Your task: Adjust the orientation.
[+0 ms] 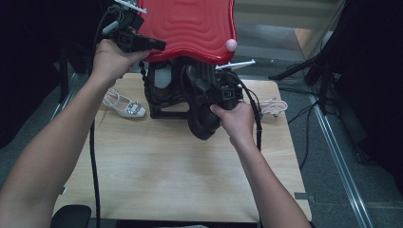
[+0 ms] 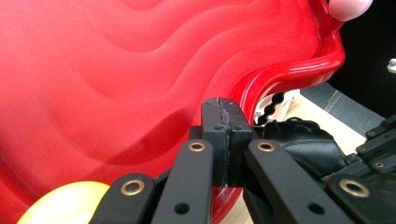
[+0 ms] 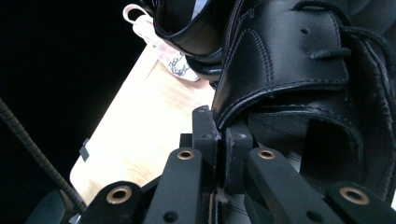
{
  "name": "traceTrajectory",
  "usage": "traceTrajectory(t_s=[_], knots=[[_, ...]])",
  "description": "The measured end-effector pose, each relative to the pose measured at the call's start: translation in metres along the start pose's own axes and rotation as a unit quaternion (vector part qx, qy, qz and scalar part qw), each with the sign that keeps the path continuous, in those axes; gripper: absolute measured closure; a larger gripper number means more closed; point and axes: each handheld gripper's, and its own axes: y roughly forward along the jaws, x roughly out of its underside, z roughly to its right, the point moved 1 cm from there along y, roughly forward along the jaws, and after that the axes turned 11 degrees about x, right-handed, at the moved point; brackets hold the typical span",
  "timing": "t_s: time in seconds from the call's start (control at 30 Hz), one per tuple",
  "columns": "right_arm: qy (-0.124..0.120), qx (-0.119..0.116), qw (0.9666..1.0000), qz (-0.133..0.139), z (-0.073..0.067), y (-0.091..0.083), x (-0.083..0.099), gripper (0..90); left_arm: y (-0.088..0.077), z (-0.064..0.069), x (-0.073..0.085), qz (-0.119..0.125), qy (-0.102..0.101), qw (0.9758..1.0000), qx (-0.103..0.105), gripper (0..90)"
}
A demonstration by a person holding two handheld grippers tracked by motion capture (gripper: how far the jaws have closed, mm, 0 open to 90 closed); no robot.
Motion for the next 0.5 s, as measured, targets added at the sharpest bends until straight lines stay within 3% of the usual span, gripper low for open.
traceTrajectory(t_s=[0.3, 0.4, 0.5], knots=[[-0.009, 0.036, 0.9984, 0.042, -0.007, 0.008, -0.01, 87.8, 0.0, 0.0, 0.0, -0.005, 0.004, 1.0, -0.001, 90.0], [-0.018, 0.059, 0.9958, 0.066, -0.009, 0.009, -0.011, 87.8, -0.001, 0.0, 0.0, -0.008, 0.005, 1.0, -0.002, 90.0], [-0.027, 0.086, 0.9931, 0.075, -0.01, 0.014, -0.011, 87.8, 0.0, 0.001, -0.001, -0.014, 0.005, 0.9998, -0.009, 90.0]])
